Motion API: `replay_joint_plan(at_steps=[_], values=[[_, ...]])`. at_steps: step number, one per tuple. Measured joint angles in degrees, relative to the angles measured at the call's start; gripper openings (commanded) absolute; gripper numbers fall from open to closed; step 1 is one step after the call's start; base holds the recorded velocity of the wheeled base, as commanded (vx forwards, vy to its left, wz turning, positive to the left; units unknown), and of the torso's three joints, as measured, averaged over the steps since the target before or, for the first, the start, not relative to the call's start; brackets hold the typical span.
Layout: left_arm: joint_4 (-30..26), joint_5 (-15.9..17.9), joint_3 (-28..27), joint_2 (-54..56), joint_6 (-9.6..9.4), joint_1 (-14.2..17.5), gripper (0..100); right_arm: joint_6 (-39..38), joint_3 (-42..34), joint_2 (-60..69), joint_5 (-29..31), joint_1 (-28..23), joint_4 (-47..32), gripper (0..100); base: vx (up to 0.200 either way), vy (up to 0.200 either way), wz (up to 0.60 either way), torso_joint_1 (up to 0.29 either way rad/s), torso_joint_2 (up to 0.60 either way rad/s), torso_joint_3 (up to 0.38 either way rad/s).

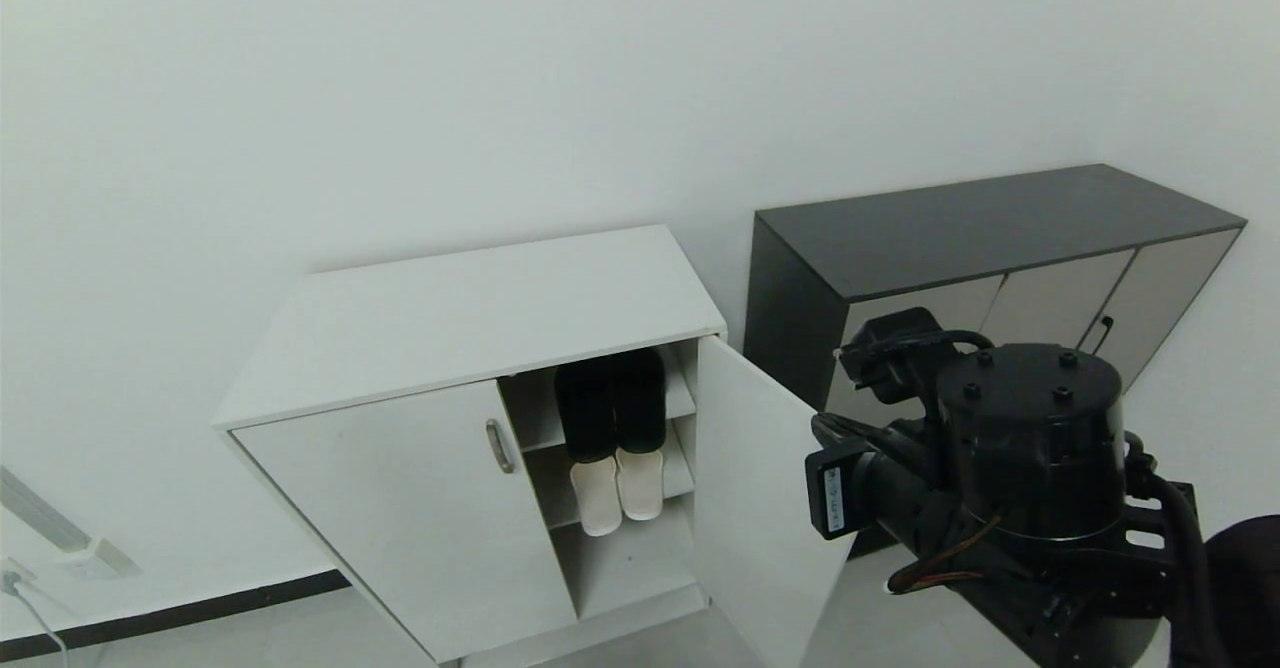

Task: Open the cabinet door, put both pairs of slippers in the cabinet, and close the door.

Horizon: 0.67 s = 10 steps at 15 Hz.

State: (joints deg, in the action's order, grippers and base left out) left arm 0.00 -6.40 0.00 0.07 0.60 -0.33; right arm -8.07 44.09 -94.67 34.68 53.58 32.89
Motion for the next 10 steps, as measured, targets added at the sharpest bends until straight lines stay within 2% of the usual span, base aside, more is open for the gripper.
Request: replay_joint_plan(at_steps=[3, 8, 10], values=[[0.0, 0.0, 0.0, 0.0, 0.0, 0.0, 0, -0.07, -0.18, -0.06, 0.02, -1.01, -0.07, 0, 0.0, 0.0, 0.0, 0.0, 0.0, 0.0], [0.0, 0.02, 0.0, 0.0, 0.0, 0.0, 0, -0.02, -0.24, -0.17, 0.05, -1.32, -0.1, 0, -0.2, 0.0, 0.0, 0.006, 0.0, 0.004], [0.0, 0.02, 0.0, 0.0, 0.0, 0.0, 0, -0.02, -0.18, -0.23, 0.0, -1.32, -0.1, 0, 0.0, 0.0, 0.0, 0.0, 0.0, 0.0]])
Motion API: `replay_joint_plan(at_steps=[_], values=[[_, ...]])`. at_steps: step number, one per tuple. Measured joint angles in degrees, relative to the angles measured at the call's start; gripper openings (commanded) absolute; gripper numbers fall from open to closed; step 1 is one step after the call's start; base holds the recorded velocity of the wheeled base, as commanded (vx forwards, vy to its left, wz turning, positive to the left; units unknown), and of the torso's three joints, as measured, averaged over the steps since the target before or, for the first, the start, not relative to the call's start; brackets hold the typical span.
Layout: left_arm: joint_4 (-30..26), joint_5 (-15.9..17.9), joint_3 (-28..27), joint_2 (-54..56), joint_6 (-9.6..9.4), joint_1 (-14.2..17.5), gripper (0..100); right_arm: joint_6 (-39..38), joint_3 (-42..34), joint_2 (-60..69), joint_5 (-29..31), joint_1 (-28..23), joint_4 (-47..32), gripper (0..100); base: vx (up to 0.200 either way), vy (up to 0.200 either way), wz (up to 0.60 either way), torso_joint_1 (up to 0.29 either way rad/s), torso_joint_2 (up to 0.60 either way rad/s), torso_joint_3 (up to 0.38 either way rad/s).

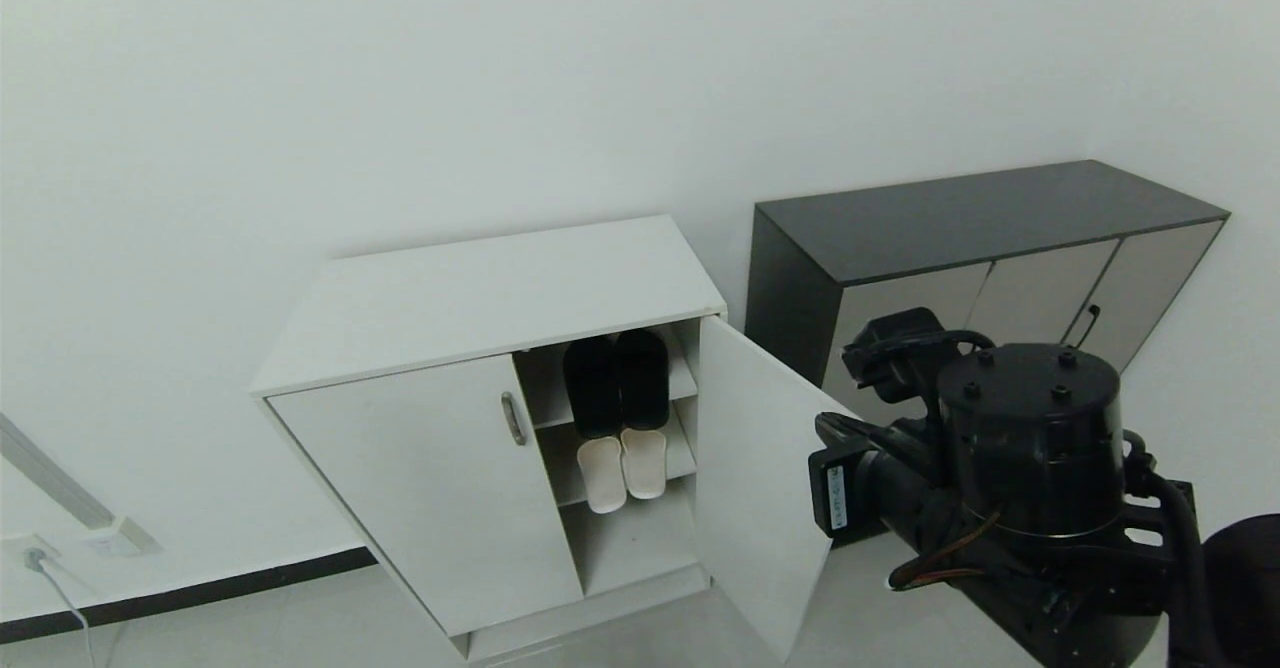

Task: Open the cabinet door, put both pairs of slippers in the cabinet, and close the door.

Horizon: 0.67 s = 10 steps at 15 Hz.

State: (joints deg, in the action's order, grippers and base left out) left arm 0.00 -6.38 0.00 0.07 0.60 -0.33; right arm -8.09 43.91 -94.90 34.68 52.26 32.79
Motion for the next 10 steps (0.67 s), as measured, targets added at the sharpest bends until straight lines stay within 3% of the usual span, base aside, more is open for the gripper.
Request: replay_joint_plan(at_steps=[5, 10], values=[[0.0, 0.0, 0.0, 0.0, 0.06, -0.02, 0, 0.07, 2.17, -0.72, -1.87, -3.18, 0.0, 0, 0.0, 0.0, 0.0, 0.0, 0.0, 0.0], [0.0, -0.02, 0.0, 0.0, 0.09, 0.0, 0, 0.57, 12.73, -4.02, -9.03, -12.8, -4.5, 0, 0.0, 0.0, 0.0, 0.0, 0.0, 0.0]])
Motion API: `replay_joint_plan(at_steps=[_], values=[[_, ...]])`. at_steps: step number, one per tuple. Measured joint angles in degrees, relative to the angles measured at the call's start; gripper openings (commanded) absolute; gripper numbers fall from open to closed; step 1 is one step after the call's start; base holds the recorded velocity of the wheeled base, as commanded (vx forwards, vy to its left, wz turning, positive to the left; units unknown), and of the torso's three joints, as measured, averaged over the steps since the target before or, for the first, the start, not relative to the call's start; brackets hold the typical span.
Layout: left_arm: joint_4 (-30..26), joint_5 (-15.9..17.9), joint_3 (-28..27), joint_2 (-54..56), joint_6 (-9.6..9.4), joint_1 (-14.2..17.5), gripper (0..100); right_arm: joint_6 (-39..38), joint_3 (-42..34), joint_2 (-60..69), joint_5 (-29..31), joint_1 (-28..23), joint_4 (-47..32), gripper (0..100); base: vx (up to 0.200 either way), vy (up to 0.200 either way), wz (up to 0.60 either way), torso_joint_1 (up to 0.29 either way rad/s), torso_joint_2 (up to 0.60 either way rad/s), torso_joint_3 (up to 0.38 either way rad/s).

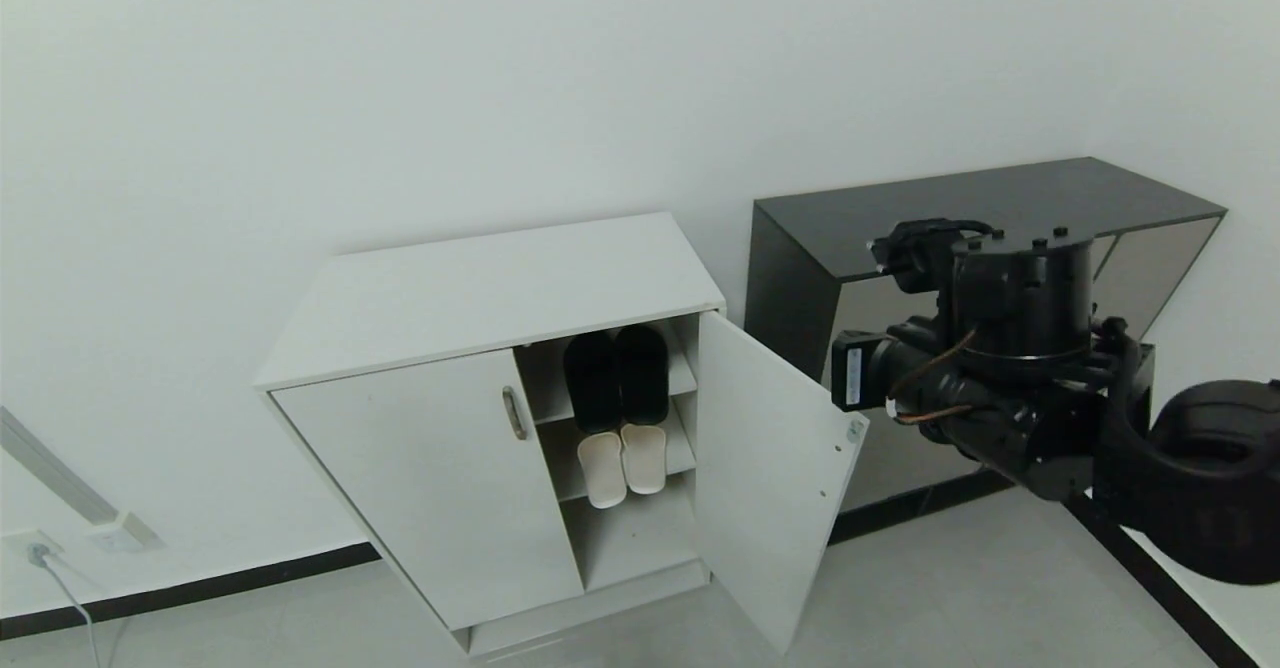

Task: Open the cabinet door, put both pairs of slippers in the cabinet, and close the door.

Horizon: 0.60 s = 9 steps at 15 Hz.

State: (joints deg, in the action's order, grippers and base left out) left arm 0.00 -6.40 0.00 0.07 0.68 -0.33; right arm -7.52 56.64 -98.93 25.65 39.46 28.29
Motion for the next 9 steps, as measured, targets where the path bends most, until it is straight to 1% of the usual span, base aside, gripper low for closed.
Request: replay_joint_plan(at_steps=[3, 6, 9], values=[[0.0, 0.0, 0.0, 0.0, 0.0, -0.02, 0, -0.33, 7.0, -3.74, -2.0, -4.99, -2.46, 0, 0.0, 0.0, 0.0, 0.0, 0.0, 0.0], [0.0, 0.02, 0.0, 0.0, 0.0, -0.02, 0, -0.38, 10.18, -7.17, -4.12, -7.66, -2.62, 0, 0.0, 0.0, 0.0, 0.0, 0.0, 0.0], [0.0, 0.0, 0.0, 0.0, 0.05, -0.02, 0, -0.71, 12.13, -10.52, -4.36, -9.67, -2.57, 0, 0.0, 0.0, 0.0, 0.0, 0.0, 0.0]])
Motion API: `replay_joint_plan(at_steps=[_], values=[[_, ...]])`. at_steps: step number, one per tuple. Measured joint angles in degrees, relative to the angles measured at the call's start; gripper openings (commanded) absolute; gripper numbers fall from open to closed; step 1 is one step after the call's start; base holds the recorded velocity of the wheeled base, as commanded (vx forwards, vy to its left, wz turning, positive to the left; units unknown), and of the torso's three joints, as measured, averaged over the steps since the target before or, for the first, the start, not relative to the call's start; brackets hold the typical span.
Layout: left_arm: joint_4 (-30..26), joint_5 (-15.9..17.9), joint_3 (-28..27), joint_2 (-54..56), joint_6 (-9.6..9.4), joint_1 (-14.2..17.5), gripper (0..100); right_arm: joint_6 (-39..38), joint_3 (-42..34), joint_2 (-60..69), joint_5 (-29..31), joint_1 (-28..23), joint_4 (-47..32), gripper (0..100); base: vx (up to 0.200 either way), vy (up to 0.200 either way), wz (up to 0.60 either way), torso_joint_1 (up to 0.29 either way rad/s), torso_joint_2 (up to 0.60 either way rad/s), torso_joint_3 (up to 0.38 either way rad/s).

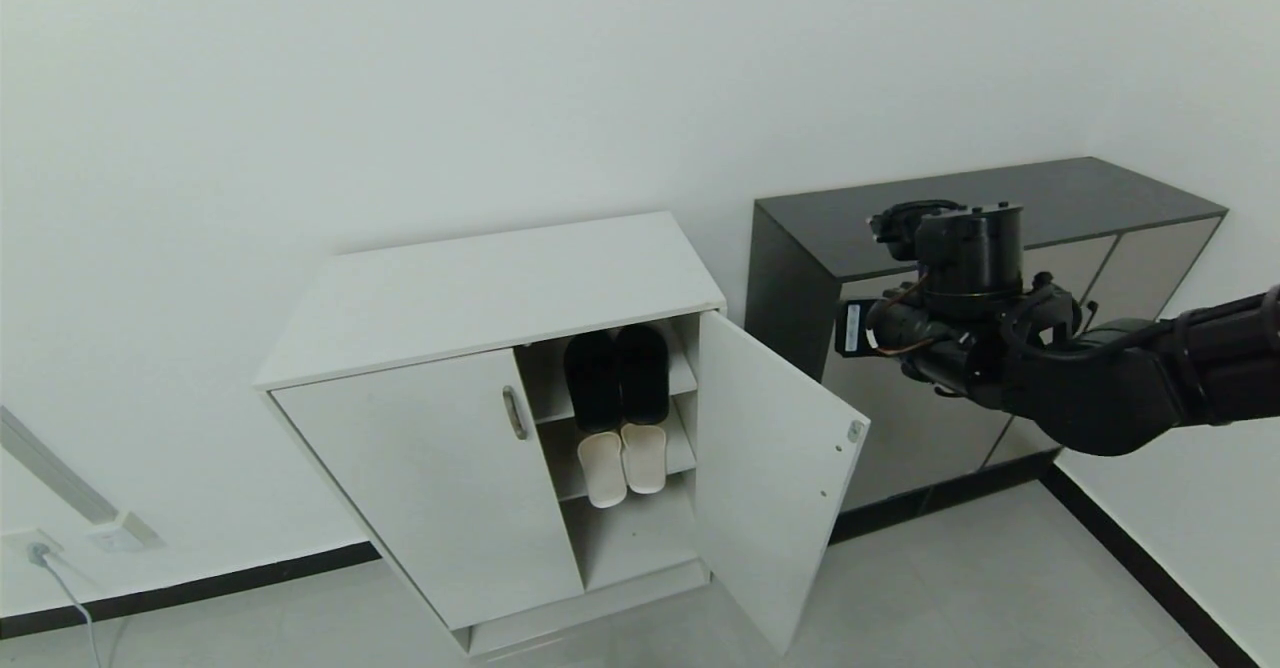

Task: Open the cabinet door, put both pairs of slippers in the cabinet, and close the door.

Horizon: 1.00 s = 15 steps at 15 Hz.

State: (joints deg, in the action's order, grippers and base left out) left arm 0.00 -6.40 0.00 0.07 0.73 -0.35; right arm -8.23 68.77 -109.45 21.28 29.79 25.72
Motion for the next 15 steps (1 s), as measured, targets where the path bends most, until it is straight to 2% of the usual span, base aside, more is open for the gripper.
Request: replay_joint_plan(at_steps=[7, 15], values=[[0.0, -0.16, 0.0, 0.0, 0.2, 0.02, 0, -3.78, 0.17, -6.68, -2.35, -1.22, 0.77, 0, 0.0, 0.0, 0.0, 0.0, 0.0, 0.0], [0.0, -0.16, 0.0, 0.0, 0.22, 0.0, 0, -3.69, 0.17, -13.63, -2.38, -2.51, 7.53, 0, 0.0, 0.0, 0.0, 0.0, 0.0, 0.0]])
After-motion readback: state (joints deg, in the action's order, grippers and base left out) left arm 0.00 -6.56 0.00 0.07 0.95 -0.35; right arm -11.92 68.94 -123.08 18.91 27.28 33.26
